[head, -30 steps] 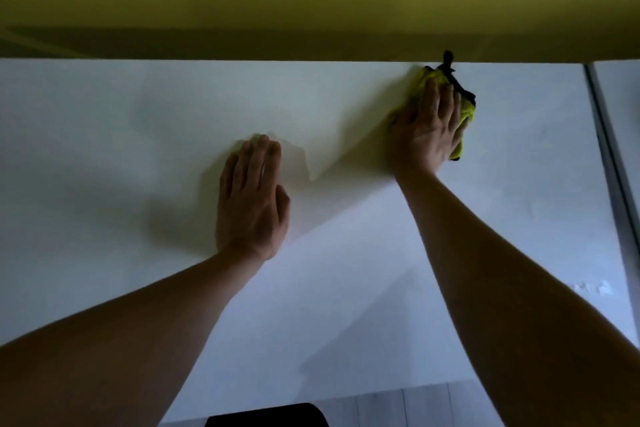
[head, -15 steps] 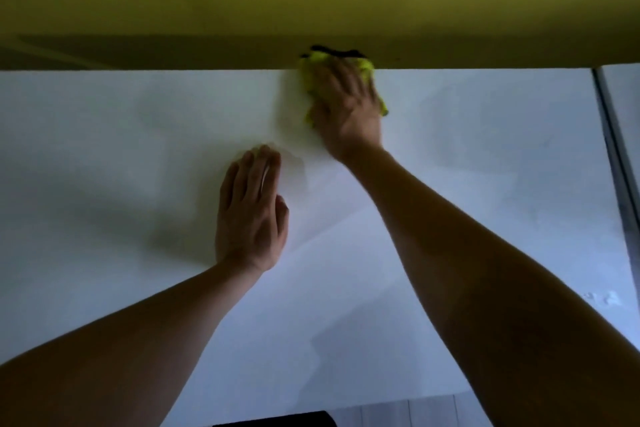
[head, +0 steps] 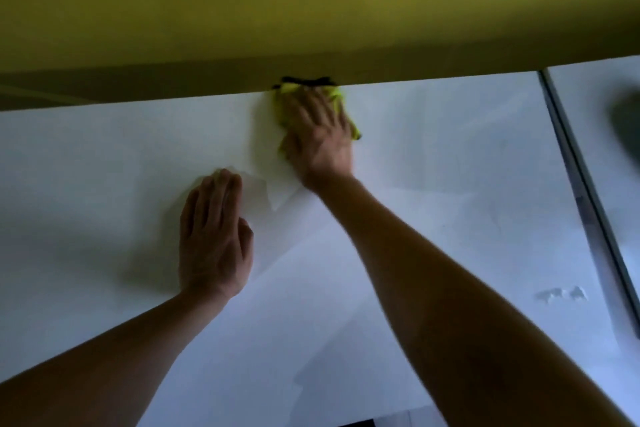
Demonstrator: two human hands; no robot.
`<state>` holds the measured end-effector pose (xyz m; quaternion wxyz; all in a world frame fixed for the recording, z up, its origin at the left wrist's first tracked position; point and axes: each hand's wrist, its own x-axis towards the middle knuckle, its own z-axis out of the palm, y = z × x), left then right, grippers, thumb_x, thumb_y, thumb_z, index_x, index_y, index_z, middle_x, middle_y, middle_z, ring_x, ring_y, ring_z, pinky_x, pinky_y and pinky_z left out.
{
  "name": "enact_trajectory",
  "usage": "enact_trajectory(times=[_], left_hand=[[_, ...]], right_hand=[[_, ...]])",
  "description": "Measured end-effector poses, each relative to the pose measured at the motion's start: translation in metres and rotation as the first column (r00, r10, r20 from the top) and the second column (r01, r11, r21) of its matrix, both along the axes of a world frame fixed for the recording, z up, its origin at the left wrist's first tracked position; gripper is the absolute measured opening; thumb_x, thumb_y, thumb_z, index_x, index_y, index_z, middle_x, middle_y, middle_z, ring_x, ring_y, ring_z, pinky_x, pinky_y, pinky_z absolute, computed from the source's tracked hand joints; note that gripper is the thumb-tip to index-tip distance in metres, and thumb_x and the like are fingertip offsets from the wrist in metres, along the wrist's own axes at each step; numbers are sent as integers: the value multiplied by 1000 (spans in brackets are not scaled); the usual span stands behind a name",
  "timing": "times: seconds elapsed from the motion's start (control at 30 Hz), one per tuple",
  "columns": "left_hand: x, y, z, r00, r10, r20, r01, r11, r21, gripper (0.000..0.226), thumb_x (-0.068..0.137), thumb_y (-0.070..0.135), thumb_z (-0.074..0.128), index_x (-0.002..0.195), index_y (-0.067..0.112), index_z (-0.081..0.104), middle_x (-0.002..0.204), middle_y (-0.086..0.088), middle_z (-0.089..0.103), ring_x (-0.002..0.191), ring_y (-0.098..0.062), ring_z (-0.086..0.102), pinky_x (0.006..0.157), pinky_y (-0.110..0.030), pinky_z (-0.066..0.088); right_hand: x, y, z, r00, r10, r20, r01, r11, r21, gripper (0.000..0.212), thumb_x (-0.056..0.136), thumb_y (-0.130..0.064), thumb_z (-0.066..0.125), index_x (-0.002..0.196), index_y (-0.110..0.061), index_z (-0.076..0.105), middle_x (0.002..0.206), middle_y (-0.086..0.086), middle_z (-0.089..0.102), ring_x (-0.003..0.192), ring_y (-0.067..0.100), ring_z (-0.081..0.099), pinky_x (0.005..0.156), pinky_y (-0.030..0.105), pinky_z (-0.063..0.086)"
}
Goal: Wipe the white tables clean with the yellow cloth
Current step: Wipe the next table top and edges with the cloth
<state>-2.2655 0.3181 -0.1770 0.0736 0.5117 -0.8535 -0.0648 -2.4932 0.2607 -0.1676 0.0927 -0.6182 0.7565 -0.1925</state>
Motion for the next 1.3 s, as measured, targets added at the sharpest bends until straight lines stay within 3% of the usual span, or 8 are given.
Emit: enact_trajectory(times=[0.13, 0.23, 0.37, 0.53, 0.8, 0.97, 1.13, 1.3], left_hand=[[-6, -1, 0, 999, 37, 15, -36, 998, -54, 58, 98, 19, 40, 152, -1, 42, 158, -22, 42, 146, -41, 38, 121, -53, 29], [-32, 0, 5, 999, 40, 6, -39, 997, -71, 55, 95, 18, 42, 147, 1, 47, 152, -22, 46, 138, -42, 44, 115, -54, 33], [-112, 11, 6, 986, -153, -62, 153, 988, -10, 60, 96, 19, 40, 154, 3, 42, 159, -19, 42, 148, -38, 39, 122, -53, 30], [-178, 29, -1, 993, -118, -33, 118, 993, 14, 63, 99, 22, 38, 159, 4, 34, 166, -18, 33, 154, -38, 29, 128, -52, 19], [-179, 29, -6, 993, -108, -53, 109, 994, 7, 65, 98, 25, 35, 161, 8, 32, 169, -15, 27, 157, -36, 23, 129, -51, 15], [-180, 27, -5, 996, -86, -36, 87, 996, 22, 66, 98, 26, 33, 161, 8, 32, 169, -14, 25, 157, -35, 22, 130, -49, 12], [-182, 28, -4, 994, -86, -64, 87, 996, 19, 65, 97, 25, 34, 159, 6, 37, 168, -16, 29, 156, -37, 25, 128, -53, 17], [-177, 27, -7, 992, -113, -58, 114, 994, 4, 65, 97, 26, 34, 158, 6, 37, 167, -16, 30, 155, -38, 26, 127, -54, 19]], right_hand=[[-13, 1, -5, 995, 100, -16, -100, 995, -23, 57, 95, -39, 51, 150, -24, 45, 158, 3, 38, 150, 23, 25, 124, 45, 14], [-52, 9, -7, 1000, 18, 3, -18, 999, -29, 59, 94, -39, 52, 150, -24, 44, 159, 4, 36, 151, 23, 23, 124, 45, 14], [-106, 22, -6, 997, -79, -6, 79, 997, -19, 60, 94, -38, 53, 151, -24, 43, 161, 4, 34, 152, 22, 21, 124, 44, 13], [-144, 25, -9, 997, -71, 16, 71, 997, -13, 61, 92, -39, 54, 150, -24, 44, 159, 5, 36, 151, 23, 24, 123, 44, 15], [-320, 73, -8, 877, -479, -33, 480, 877, 35, 67, 89, -41, 43, 153, -24, 37, 161, 3, 32, 151, 24, 24, 122, 44, 20], [-318, 73, -8, 773, -635, 3, 634, 772, 48, 69, 91, -50, 31, 156, -25, 32, 164, 2, 25, 153, 21, 16, 125, 44, 10], [-221, 70, -5, 939, -339, 54, 338, 941, 24, 72, 85, -37, 56, 154, -24, 38, 161, 7, 32, 151, 24, 23, 122, 46, 18], [-155, 72, -7, 999, 1, 42, 1, 999, -41, 62, 90, -38, 56, 149, -23, 47, 158, 5, 39, 150, 22, 26, 123, 46, 15]])
